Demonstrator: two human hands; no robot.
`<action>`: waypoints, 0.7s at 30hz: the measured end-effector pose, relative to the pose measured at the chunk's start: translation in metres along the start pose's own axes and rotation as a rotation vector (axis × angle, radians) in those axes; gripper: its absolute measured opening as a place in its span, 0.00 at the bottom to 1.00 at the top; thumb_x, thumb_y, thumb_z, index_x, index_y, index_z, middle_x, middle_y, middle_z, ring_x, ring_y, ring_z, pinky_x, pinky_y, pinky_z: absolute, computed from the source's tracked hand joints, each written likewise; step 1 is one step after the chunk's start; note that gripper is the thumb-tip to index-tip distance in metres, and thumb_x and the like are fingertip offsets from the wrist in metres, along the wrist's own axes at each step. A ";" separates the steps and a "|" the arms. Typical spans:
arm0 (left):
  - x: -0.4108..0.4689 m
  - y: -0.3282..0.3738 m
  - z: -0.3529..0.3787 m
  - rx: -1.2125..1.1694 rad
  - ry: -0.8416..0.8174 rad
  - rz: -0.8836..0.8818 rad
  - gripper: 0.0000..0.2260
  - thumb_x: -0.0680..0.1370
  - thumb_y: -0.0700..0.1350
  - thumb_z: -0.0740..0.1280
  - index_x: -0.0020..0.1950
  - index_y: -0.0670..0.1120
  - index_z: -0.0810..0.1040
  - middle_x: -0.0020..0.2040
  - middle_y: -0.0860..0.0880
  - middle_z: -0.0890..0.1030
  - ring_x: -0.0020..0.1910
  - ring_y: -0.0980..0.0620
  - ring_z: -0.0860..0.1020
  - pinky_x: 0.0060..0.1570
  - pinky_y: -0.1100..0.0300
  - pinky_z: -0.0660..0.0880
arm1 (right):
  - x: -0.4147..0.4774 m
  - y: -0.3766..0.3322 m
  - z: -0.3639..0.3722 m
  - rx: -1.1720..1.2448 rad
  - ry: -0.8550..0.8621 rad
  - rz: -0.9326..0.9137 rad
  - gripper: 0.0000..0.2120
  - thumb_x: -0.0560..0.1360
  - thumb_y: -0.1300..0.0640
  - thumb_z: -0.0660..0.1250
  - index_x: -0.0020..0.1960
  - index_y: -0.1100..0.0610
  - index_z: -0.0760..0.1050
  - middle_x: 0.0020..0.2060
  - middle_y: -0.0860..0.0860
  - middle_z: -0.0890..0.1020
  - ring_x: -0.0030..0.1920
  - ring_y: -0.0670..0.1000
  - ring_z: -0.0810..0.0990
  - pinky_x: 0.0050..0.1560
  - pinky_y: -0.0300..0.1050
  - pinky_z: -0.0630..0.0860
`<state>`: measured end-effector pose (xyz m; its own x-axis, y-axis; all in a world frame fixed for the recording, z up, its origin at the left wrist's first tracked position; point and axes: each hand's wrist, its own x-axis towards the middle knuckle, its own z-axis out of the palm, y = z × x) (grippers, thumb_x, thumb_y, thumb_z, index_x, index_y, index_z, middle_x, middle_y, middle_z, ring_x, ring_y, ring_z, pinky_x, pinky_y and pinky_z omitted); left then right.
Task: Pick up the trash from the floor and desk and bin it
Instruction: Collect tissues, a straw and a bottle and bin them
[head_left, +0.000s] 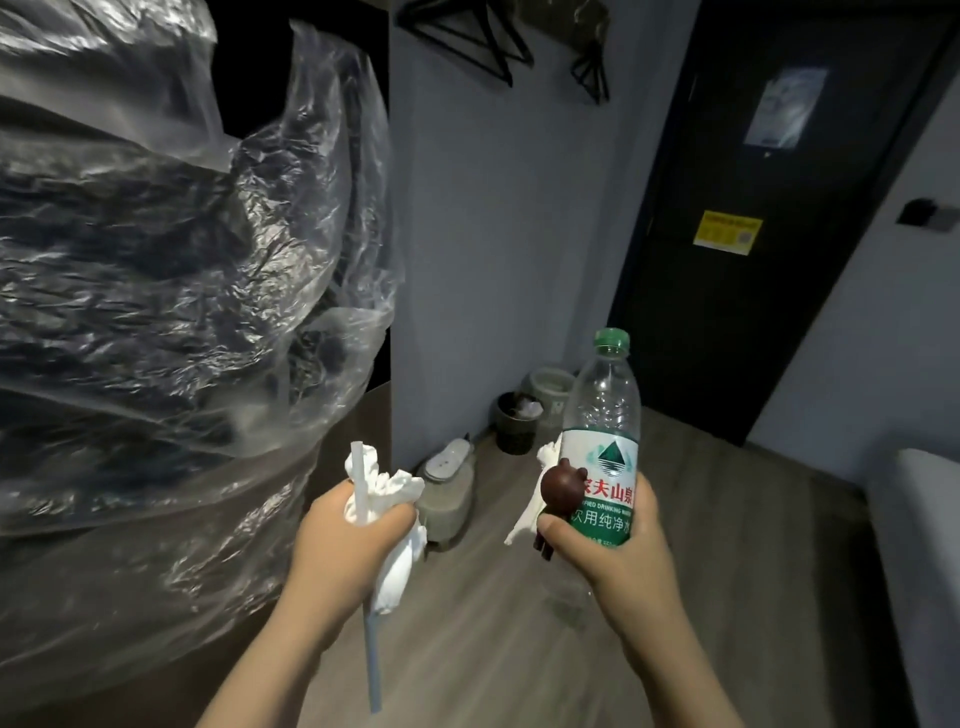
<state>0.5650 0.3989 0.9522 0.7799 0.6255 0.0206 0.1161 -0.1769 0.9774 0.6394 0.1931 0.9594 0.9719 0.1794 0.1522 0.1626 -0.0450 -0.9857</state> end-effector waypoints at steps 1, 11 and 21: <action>0.016 0.000 0.001 -0.003 -0.015 0.001 0.15 0.60 0.51 0.64 0.38 0.42 0.79 0.31 0.42 0.81 0.35 0.38 0.78 0.39 0.43 0.77 | 0.010 0.002 0.005 -0.009 0.023 0.003 0.32 0.62 0.63 0.80 0.58 0.41 0.69 0.40 0.37 0.83 0.38 0.40 0.82 0.40 0.38 0.75; 0.143 -0.024 0.068 -0.043 -0.143 -0.090 0.11 0.60 0.50 0.65 0.36 0.44 0.75 0.32 0.43 0.80 0.32 0.47 0.75 0.34 0.50 0.70 | 0.117 0.051 0.012 -0.053 0.154 0.114 0.32 0.60 0.57 0.79 0.58 0.40 0.70 0.42 0.40 0.83 0.42 0.43 0.83 0.46 0.44 0.78; 0.273 0.022 0.211 0.118 -0.133 0.008 0.03 0.71 0.41 0.67 0.38 0.43 0.78 0.26 0.58 0.79 0.26 0.59 0.74 0.31 0.61 0.70 | 0.296 0.090 -0.052 -0.017 0.190 0.147 0.32 0.57 0.55 0.77 0.58 0.44 0.70 0.42 0.46 0.84 0.41 0.48 0.84 0.46 0.50 0.81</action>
<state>0.9105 0.4059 0.9351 0.8546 0.5192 -0.0075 0.1752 -0.2747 0.9454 0.9507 0.1908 0.9197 0.9996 -0.0181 0.0202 0.0188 -0.0739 -0.9971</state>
